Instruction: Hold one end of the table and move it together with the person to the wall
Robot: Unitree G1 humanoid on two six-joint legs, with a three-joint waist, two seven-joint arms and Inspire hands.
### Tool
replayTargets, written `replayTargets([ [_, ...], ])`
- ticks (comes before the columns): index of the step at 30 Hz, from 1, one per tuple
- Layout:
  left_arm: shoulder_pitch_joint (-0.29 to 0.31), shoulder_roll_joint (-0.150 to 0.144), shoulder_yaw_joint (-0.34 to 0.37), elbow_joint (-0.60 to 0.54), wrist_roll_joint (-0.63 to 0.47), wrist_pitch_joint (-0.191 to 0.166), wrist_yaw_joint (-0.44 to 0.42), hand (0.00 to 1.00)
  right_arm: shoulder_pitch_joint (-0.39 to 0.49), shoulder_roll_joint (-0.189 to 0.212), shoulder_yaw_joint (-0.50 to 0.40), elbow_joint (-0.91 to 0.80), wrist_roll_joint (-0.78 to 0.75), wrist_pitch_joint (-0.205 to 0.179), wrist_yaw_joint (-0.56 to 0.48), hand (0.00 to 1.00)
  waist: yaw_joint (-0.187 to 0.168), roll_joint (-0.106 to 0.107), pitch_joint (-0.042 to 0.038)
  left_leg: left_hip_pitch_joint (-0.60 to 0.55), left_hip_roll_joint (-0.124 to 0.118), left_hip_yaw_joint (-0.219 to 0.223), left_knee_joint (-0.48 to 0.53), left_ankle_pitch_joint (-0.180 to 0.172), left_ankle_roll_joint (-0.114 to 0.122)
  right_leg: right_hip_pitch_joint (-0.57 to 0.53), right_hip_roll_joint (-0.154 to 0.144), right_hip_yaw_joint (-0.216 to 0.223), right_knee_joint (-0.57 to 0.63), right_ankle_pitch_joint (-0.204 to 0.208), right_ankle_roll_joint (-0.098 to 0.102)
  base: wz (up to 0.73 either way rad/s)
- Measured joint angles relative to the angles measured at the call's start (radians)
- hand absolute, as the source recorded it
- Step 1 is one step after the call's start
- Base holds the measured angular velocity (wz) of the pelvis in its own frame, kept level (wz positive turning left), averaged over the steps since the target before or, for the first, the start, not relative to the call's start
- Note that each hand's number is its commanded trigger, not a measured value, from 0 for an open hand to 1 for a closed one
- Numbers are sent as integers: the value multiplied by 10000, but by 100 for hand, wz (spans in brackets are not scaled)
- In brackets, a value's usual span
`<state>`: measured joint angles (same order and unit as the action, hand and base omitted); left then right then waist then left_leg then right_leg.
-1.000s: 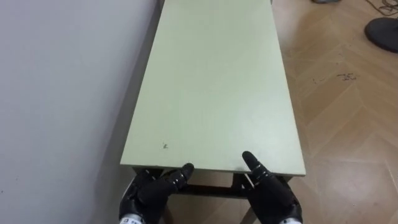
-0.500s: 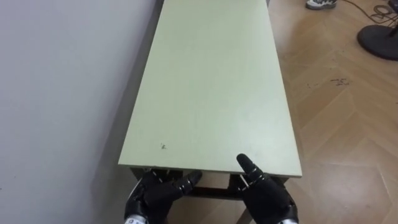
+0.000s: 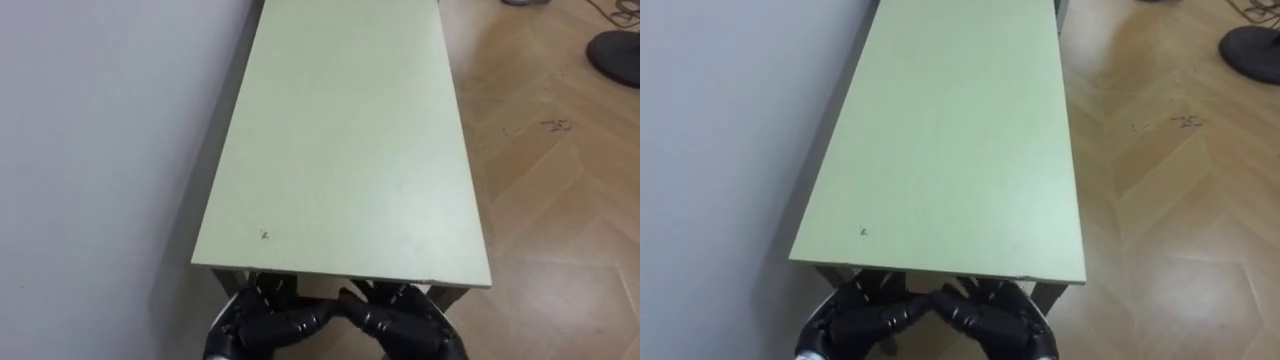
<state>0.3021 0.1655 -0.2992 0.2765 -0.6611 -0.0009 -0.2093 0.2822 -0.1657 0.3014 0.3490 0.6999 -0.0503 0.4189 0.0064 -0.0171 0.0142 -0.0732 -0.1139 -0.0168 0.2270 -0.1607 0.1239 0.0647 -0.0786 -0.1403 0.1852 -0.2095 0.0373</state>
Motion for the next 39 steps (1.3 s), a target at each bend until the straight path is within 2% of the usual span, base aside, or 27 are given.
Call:
replayTargets([
  [3, -60, 222, -7, 311, 13, 7, -2, 0, -241, -67, 28, 300, -1283, 110, 15, 0, 10, -91, -51, 65, 2, -16, -18, 0, 0, 37, 0, -9, -4, 0, 0, 0],
  [7, -327, 258, -2, 1403, 710, 27, 9, 0, -654, -67, 80, 1597, -2297, 192, -37, 0, 13, -128, -50, 174, 2, -8, -53, -1, 1, 152, -2, -74, -15, 1, -1, 0],
  [9, -379, 265, -5, 1841, 1082, 55, 25, 0, -751, -83, 159, 2167, -2829, 310, -235, 0, 25, -136, -22, 135, 8, -2, -46, -2, -1, 120, -2, -111, -8, 1, -1, 0],
  [17, -429, 262, -6, 2375, 1447, 69, 105, 0, -756, -273, 496, 2790, -3594, 431, -485, 0, 17, -121, -3, -21, 8, -21, -13, -3, -3, 12, -2, -148, 4, 1, -1, 0],
  [23, -568, 277, -4, 3446, 1769, 42, 414, 0, -824, -285, 473, 3874, -3997, 458, -929, 0, 8, -165, -1, 18, 8, -11, -20, -2, -2, 13, 0, -140, 0, 1, -1, 0],
  [28, -898, 211, 111, 5021, 2081, -139, 658, 0, -1111, -205, 75, 5123, -4321, 420, -1513, 0, 13, -178, -5, 24, 1, -17, -62, -4, -1, 30, -1, -161, -9, 7, -5, 0],
  [32, -880, 171, 336, 5985, 2251, -382, 1116, 0, -1206, -92, -323, 6227, -4320, 283, -2097, 0, 10, -165, -14, 83, 1, -16, -68, -4, -2, 61, -5, -264, -15, 7, -5, 0],
  [35, -768, -83, 814, 6590, 2451, -515, 1414, 0, -1200, 183, -828, 6871, -4301, 127, -2436, 0, -7, -161, -14, 160, 5, -8, -86, -3, -2, 113, -8, -268, -16, 7, -5, 0],
  [38, -581, -232, 1295, 6627, 2637, -603, 1659, 0, -1243, 332, -1092, 7256, -4292, 18, -2726, 0, -2, -152, -17, 331, 6, -15, -145, -5, -1, 229, -11, -255, -21, 7, -5, 0],
  [39, -570, -270, 1430, 6779, 2688, -684, 1807, 0, -1252, 378, -1186, 7460, -4258, -47, -2806, 0, 0, -110, -66, 350, 6, -18, -220, -11, -4, 231, -11, -253, -24, 7, -5, 0],
])
